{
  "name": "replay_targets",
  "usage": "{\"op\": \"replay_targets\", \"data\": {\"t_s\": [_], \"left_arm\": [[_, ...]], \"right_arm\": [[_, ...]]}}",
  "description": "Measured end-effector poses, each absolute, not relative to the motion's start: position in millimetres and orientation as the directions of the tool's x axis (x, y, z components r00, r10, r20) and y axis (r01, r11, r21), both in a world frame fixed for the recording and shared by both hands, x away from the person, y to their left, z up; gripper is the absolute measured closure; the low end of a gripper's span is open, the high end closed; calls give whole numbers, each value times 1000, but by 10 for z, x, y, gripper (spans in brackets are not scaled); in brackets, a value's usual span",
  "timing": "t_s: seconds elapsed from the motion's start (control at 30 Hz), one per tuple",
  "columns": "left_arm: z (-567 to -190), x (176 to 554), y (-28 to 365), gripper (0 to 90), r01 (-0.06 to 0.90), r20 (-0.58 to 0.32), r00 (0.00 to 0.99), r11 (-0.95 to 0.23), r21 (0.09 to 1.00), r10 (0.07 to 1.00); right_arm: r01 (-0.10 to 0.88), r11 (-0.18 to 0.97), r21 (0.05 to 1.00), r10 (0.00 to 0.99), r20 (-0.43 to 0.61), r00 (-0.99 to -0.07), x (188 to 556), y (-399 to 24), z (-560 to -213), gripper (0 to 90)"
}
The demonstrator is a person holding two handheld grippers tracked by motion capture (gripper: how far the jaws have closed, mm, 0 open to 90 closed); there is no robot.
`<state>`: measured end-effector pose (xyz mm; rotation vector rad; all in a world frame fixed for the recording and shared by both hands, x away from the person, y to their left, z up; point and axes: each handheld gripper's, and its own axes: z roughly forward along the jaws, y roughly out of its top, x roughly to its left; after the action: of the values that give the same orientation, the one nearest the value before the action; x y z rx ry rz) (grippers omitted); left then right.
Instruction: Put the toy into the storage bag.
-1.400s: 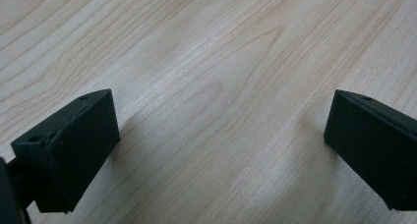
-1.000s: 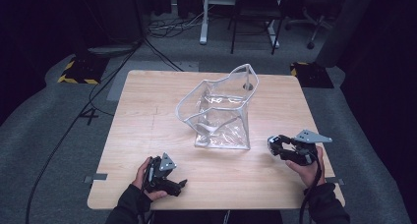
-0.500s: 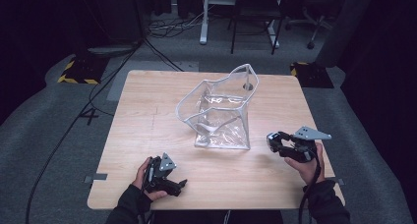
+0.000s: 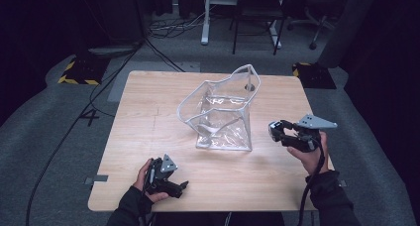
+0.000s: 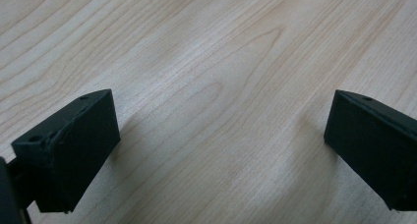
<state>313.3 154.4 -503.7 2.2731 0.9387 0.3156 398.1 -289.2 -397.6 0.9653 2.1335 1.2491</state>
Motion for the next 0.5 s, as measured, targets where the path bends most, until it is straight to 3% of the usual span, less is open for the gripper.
{"op": "replay_targets", "data": {"t_s": [0.5], "left_arm": [[-5041,3132,1537,3,550,-32,708,-522,652,706]], "right_arm": [[272,332,903,760,-85,-645,4172,-2785,-3446,480]]}}
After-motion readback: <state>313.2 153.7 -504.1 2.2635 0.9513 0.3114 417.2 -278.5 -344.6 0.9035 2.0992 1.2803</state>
